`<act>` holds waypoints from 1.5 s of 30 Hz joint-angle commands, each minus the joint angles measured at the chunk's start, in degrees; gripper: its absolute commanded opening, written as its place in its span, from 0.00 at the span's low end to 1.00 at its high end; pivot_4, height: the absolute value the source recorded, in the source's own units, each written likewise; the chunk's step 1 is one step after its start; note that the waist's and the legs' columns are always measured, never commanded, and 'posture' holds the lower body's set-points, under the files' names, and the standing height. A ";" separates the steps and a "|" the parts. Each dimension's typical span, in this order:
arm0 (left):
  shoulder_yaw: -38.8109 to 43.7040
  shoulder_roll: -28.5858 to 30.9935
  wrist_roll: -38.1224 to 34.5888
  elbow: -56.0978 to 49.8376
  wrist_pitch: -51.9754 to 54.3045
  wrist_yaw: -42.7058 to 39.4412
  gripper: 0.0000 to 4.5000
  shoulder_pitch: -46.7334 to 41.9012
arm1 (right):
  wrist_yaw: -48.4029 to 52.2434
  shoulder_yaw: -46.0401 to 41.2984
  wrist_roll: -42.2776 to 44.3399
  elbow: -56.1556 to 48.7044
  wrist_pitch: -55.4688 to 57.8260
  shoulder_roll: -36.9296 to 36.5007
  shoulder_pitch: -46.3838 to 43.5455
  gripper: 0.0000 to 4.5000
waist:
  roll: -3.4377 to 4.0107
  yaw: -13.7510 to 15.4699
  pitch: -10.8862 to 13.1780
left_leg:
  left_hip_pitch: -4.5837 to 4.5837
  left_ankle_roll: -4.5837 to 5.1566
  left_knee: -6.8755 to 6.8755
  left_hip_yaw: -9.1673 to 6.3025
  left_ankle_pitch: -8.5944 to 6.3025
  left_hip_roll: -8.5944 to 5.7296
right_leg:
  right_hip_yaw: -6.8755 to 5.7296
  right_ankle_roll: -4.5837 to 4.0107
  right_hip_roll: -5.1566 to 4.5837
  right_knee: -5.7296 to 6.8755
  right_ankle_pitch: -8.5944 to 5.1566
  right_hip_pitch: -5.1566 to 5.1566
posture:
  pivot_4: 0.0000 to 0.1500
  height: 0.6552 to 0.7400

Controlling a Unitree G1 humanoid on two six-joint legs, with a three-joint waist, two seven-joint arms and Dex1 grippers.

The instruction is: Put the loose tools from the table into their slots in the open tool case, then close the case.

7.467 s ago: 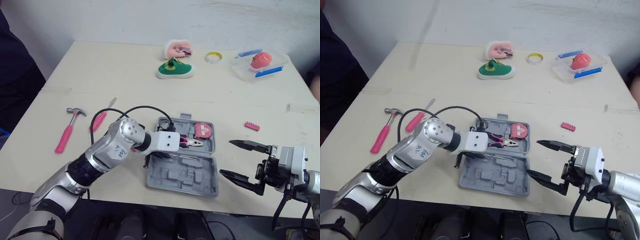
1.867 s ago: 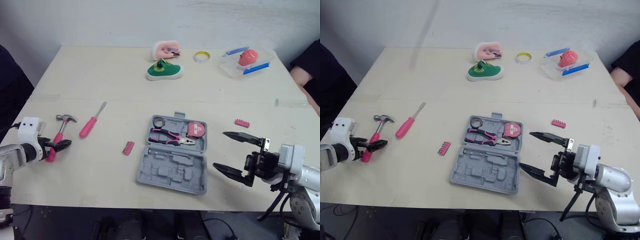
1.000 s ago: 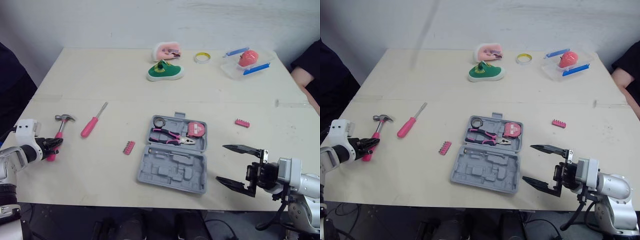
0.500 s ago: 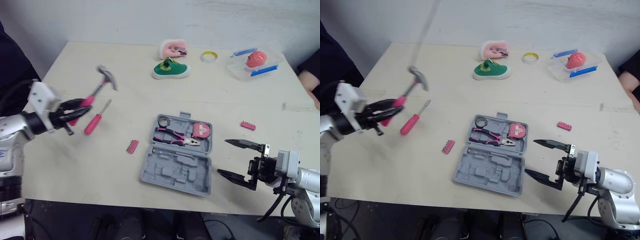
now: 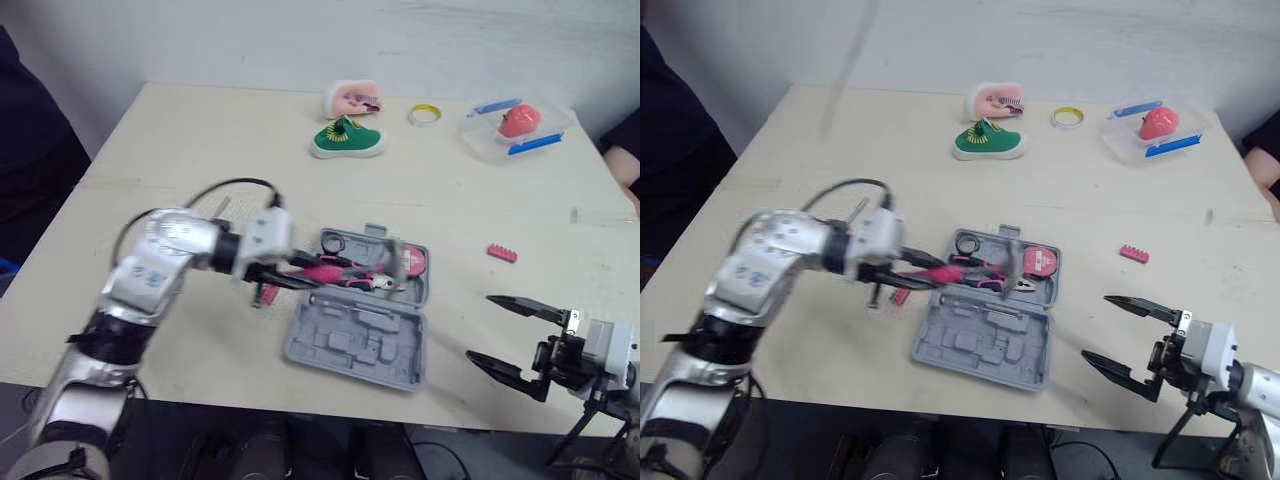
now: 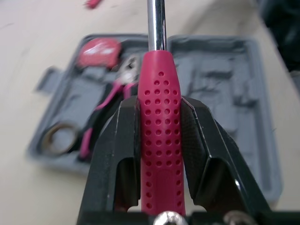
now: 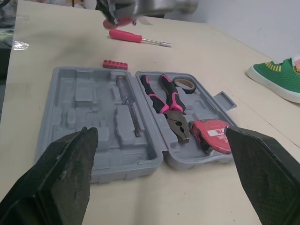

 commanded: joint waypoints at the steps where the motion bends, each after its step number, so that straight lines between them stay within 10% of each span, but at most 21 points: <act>1: -3.83 0.21 2.14 -3.08 4.18 -1.22 0.12 -2.33 | -1.44 -2.08 0.87 -4.26 1.04 -0.17 2.92 1.00 | 0.01 -0.31 0.00 | 0.00 -0.01 0.00 0.00 0.01 0.03 | 0.01 0.00 0.03 0.00 0.00 0.00 | 1.00 1.00; 45: -19.99 -8.22 22.56 3.26 13.03 0.67 0.12 -8.95 | -2.32 -1.31 -2.01 -3.18 -4.68 2.56 7.61 1.00 | 0.13 0.54 0.00 | -0.40 0.16 0.76 -0.33 -0.06 0.08 | -0.19 0.01 0.03 0.16 0.00 -0.02 | 1.00 1.00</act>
